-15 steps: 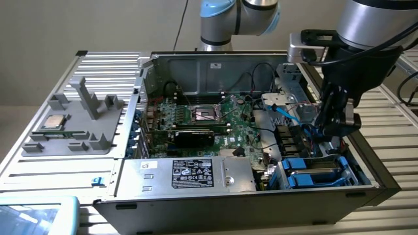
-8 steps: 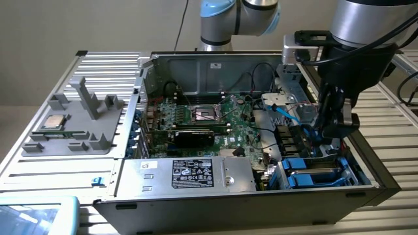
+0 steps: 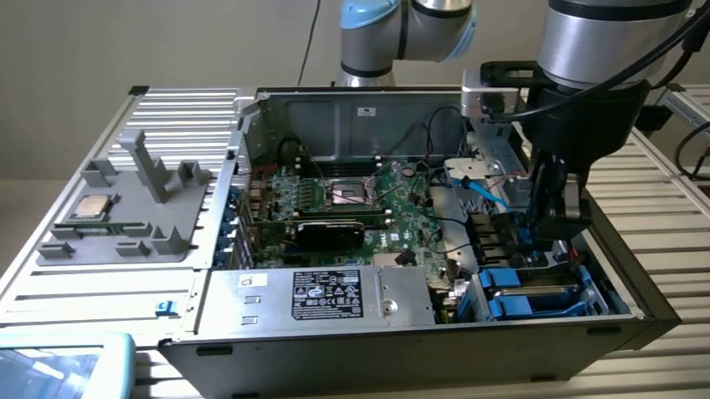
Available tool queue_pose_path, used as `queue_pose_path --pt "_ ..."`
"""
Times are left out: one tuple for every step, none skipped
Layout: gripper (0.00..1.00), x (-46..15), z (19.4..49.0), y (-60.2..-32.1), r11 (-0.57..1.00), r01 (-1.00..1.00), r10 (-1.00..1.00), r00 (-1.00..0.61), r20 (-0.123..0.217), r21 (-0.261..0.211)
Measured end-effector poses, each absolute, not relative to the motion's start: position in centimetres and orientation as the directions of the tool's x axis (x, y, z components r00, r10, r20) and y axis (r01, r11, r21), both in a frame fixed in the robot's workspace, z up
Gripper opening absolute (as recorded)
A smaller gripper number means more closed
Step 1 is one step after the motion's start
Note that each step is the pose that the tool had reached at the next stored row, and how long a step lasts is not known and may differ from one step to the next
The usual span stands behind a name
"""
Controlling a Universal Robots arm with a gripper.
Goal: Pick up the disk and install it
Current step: 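Insert the first disk wire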
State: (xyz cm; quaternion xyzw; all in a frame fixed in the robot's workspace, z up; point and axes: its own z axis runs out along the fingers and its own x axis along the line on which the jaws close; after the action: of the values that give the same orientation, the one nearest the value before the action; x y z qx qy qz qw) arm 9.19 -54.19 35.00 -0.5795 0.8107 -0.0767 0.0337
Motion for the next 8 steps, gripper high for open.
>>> queue_pose_path --pt "0.35 9.19 34.96 -54.18 0.317 -0.934 -0.944 -0.327 0.038 -0.165" --pt "0.35 9.19 34.93 -54.18 0.317 -0.934 -0.944 -0.327 0.041 -0.166" --pt "0.35 9.2 34.91 -54.18 0.317 -0.934 -0.944 -0.328 0.043 -0.167" --pt "0.35 9.19 34.91 -54.16 0.317 -0.934 -0.944 -0.328 0.045 -0.168" --pt "0.35 9.19 34.9 -54.16 0.317 -0.933 -0.943 -0.329 0.046 -0.168" --pt "0.35 9.19 34.89 -54.15 0.317 -0.933 -0.943 -0.329 0.046 -0.169" --pt "0.35 9.19 34.89 -54.14 0.317 -0.933 -0.943 -0.329 0.047 -0.169" --pt "0.35 9.19 34.9 -54.14 0.317 -0.933 -0.943 -0.329 0.047 -0.17"
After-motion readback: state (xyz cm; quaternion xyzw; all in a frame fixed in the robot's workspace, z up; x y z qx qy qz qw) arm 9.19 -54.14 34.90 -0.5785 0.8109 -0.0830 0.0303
